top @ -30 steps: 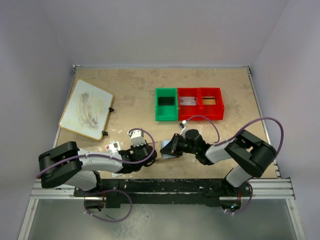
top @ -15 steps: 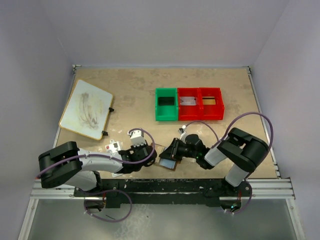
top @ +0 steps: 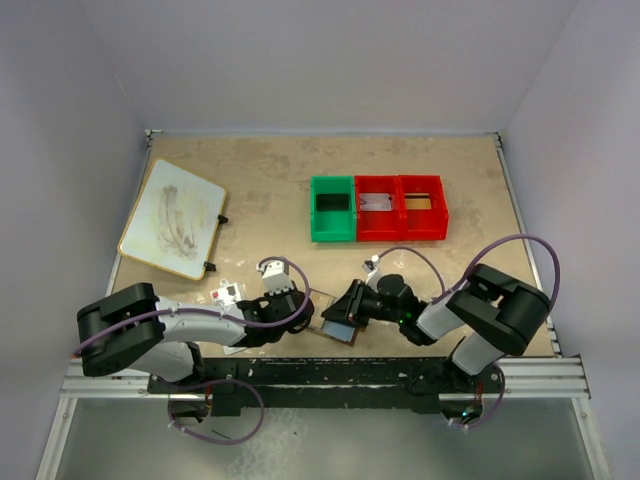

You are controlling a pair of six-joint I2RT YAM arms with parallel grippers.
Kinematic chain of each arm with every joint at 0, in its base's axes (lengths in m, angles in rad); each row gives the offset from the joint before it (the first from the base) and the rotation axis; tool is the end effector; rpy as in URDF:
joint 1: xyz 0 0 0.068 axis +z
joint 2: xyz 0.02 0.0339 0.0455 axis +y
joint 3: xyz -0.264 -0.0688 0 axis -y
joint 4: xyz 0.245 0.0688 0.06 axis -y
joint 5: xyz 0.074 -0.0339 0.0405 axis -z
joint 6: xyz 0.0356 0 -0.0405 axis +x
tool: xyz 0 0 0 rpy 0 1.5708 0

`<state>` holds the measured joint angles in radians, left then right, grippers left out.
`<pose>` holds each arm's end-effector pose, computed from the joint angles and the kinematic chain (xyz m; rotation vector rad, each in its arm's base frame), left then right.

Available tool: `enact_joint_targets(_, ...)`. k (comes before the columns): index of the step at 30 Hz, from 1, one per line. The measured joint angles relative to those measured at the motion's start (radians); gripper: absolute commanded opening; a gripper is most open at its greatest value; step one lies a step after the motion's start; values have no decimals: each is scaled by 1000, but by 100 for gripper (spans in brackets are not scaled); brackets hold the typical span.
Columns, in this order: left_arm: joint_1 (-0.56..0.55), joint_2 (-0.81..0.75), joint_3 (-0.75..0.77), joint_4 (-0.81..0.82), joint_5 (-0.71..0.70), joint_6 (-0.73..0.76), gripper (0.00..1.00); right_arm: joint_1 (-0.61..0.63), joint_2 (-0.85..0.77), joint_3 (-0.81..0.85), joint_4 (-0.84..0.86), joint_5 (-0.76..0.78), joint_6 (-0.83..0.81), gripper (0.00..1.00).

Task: Take the credit cards out of the card holder
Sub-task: Remove the credit card from the card holder.

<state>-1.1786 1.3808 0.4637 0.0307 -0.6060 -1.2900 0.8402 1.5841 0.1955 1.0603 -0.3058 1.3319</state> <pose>0.1074 -0.2067 0.1347 -0.3847 2.2878 -0.5372 0.1449 0.1778 0.1126 0.3134 2.2906 1.6204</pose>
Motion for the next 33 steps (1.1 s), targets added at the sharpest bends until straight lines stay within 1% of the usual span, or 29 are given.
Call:
enact_joint_targets(5,0,0,8,-15,21,0,0,31,1,-14,25,3,46,27)
enact_joint_targets(7,0,0,15,-27,31,0,0,48,5,-27,32,7,68,26)
enact_joint_targets(14,0,0,42,-84,56,-1,0,97,61,-40,57,24,136,26)
enact_joint_targets(23,0,-1,42,-89,69,-11,0,101,106,-44,112,26,191,26)
enact_joint_targets(33,0,-3,21,-51,76,-19,0,105,150,-46,178,47,257,25)
